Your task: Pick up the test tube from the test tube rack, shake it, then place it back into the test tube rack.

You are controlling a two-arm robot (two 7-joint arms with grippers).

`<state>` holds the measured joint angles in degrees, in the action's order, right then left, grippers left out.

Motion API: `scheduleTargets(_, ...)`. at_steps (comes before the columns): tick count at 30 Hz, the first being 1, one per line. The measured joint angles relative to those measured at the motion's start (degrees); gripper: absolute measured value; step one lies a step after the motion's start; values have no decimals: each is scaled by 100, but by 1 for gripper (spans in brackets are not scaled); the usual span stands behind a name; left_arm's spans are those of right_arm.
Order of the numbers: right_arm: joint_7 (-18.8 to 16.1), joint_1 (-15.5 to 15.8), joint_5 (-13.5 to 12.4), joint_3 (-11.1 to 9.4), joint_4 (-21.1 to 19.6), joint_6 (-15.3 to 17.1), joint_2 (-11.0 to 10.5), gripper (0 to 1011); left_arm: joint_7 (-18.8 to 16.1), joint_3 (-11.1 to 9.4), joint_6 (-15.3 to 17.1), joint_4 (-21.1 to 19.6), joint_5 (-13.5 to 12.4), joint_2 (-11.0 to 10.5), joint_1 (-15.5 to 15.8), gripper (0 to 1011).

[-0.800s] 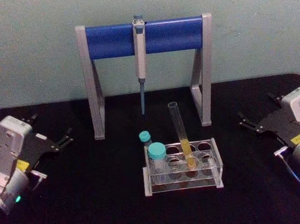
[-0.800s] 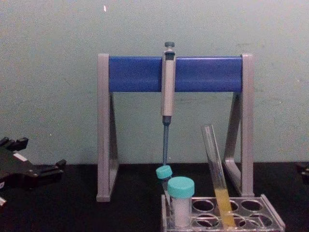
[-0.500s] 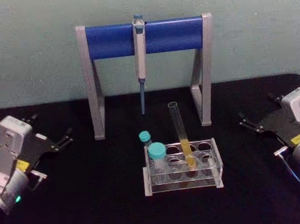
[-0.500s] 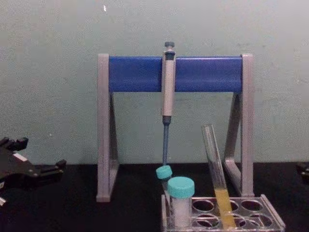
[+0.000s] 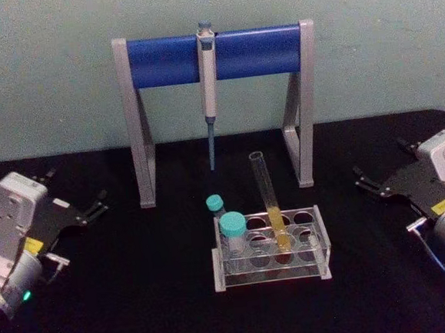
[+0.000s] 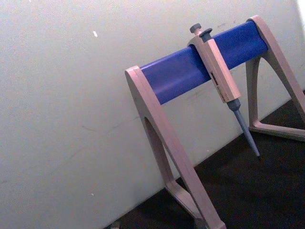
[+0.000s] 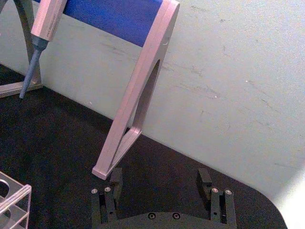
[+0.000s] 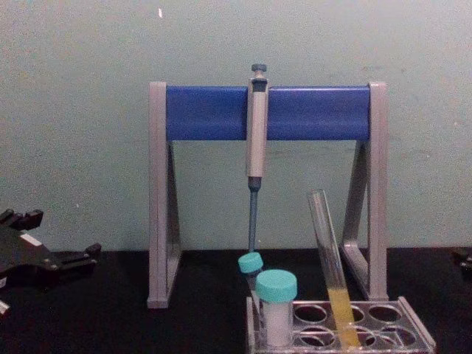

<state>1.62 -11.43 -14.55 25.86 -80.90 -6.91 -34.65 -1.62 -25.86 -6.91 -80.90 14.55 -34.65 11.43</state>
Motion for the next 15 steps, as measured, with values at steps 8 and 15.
scheduleTargets(8, 0, -1, 0, 0, 0, 0, 0, 1000, 0, 0, 0, 0, 0, 0, 0, 1001)
scheduleTargets(15, 0, 0, 0, 0, 0, 0, 0, 1000, 0, 0, 0, 0, 0, 0, 0, 1001)
